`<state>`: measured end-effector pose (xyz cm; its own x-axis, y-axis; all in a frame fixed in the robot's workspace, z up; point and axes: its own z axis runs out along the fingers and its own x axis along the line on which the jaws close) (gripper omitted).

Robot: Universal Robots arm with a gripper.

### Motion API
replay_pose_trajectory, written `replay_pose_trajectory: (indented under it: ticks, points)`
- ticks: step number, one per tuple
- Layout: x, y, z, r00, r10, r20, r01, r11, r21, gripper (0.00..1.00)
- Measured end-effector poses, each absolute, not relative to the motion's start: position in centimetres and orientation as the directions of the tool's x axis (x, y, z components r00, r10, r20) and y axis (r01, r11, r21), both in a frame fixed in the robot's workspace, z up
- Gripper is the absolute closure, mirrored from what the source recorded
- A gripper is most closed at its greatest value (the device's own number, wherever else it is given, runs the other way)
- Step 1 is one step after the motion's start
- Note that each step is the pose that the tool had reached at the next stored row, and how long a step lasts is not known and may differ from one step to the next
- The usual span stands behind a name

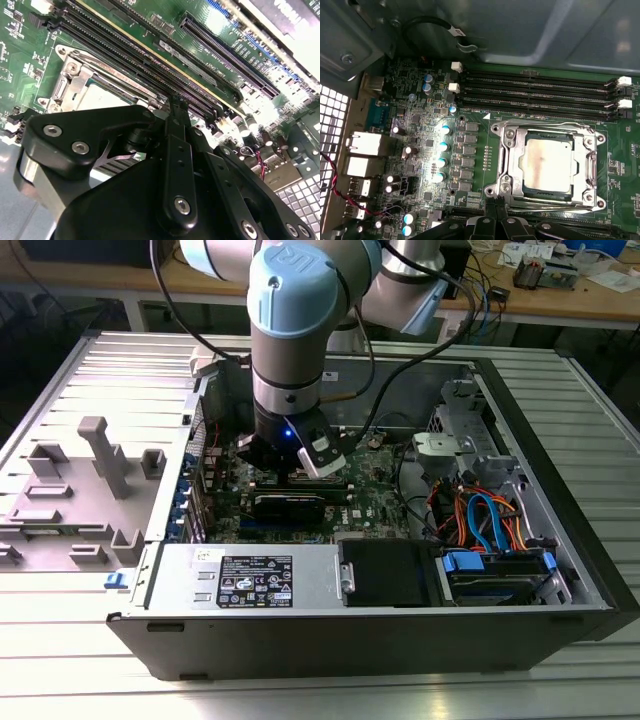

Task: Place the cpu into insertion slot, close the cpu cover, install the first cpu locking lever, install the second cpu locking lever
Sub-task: 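Install the second cpu locking lever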

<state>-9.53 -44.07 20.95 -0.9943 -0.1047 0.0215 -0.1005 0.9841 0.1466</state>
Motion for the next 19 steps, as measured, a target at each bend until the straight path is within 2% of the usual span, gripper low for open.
replay_pose_trajectory:
  ticks: [19]
  points:
    - [-9.58,-44.07,20.69,-0.994,-0.105,0.021,-0.101,0.983,0.153,0.89]
